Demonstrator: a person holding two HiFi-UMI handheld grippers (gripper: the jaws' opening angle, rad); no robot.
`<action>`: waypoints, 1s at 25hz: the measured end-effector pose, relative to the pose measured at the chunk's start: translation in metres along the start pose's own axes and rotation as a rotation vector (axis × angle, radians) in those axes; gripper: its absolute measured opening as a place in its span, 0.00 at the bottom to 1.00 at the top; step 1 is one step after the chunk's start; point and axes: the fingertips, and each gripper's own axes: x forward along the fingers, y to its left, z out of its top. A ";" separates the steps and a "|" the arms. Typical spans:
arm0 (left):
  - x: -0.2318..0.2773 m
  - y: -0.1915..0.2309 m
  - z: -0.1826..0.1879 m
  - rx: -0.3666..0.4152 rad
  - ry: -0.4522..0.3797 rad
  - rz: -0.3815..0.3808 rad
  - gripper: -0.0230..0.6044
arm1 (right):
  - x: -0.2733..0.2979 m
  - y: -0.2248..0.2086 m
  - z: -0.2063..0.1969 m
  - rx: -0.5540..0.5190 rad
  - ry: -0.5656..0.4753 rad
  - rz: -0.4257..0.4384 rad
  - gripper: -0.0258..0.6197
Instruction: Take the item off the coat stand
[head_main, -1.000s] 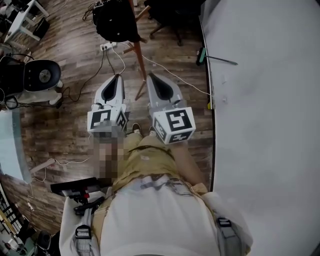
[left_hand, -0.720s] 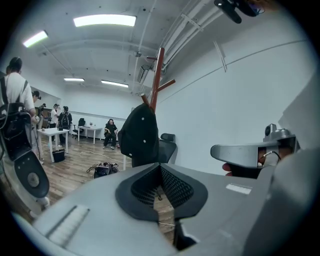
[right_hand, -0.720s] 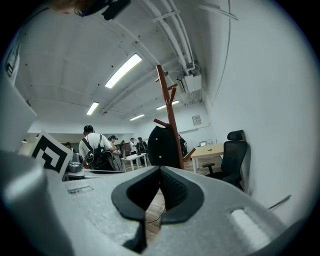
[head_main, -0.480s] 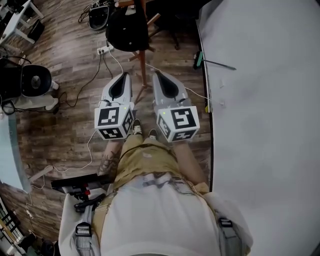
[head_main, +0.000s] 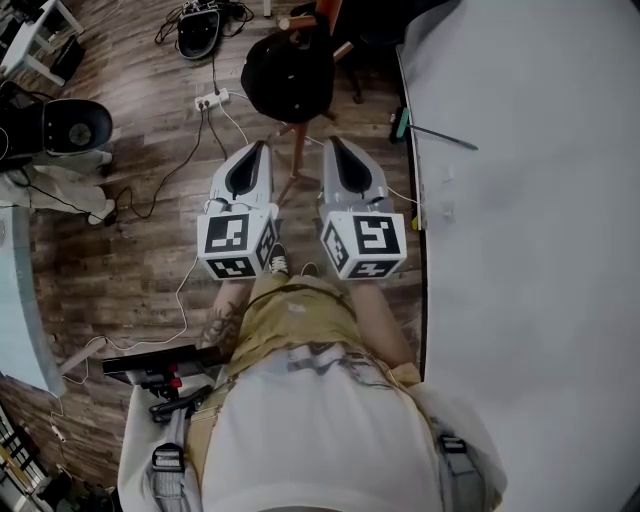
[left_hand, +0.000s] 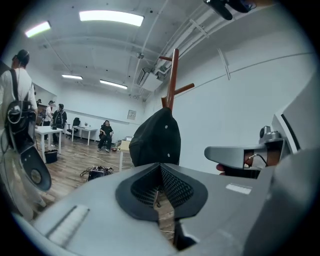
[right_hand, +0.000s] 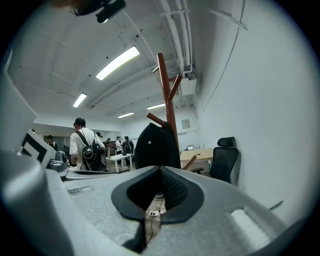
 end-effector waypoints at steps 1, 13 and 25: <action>0.003 0.001 0.000 0.004 -0.001 -0.002 0.04 | 0.002 -0.002 0.000 0.001 -0.003 -0.009 0.04; 0.028 0.013 0.074 0.141 -0.147 0.074 0.04 | 0.029 -0.039 0.029 0.018 -0.066 0.001 0.04; 0.058 0.001 0.111 0.244 -0.200 -0.060 0.40 | 0.041 -0.073 0.051 0.014 -0.113 0.019 0.04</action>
